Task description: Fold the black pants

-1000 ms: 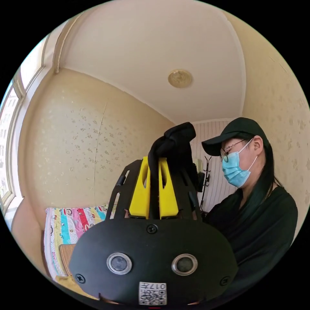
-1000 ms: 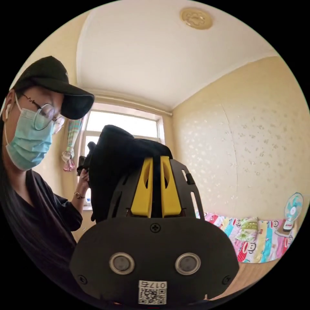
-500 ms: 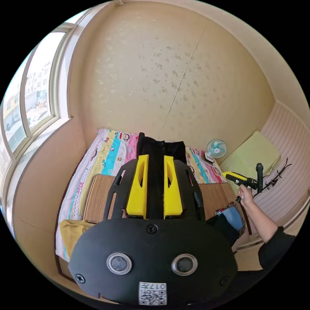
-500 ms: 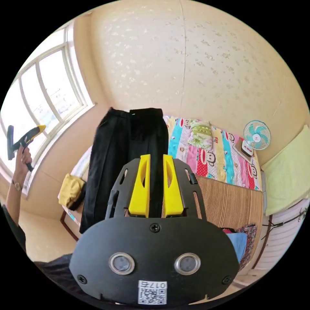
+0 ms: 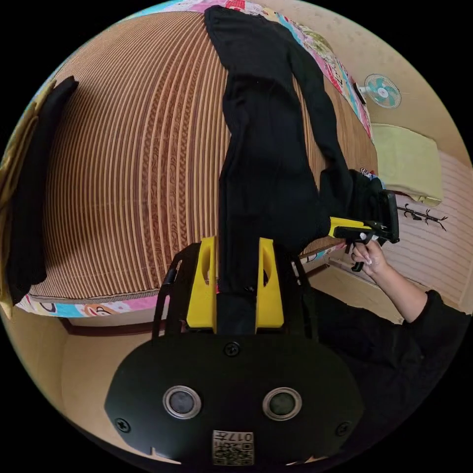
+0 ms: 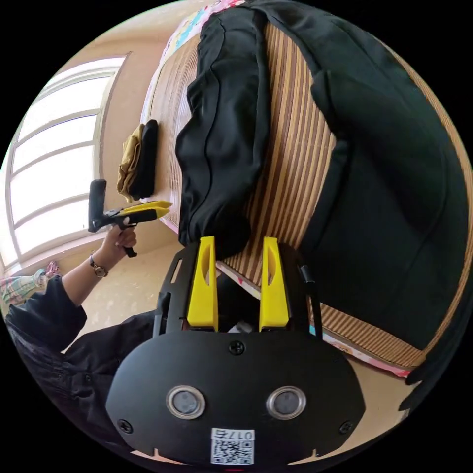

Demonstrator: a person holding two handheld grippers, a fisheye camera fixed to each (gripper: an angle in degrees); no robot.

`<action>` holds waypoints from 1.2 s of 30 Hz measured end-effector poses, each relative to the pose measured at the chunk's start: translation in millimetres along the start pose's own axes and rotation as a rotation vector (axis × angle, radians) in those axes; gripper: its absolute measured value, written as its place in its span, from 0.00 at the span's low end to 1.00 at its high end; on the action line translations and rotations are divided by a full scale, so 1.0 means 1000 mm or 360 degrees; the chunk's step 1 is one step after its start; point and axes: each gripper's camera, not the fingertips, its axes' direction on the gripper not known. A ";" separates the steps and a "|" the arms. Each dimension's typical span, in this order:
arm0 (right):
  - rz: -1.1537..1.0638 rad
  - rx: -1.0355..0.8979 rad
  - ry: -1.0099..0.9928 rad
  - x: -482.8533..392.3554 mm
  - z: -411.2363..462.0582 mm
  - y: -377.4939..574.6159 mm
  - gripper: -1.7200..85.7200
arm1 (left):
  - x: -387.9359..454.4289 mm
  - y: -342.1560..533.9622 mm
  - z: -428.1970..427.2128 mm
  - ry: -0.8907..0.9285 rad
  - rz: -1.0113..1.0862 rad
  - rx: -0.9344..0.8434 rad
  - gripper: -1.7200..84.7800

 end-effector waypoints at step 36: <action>0.0253 0.0127 0.0628 0.057 -0.109 0.164 0.04 | 0.259 0.035 0.116 -0.0036 0.0083 -0.0202 0.06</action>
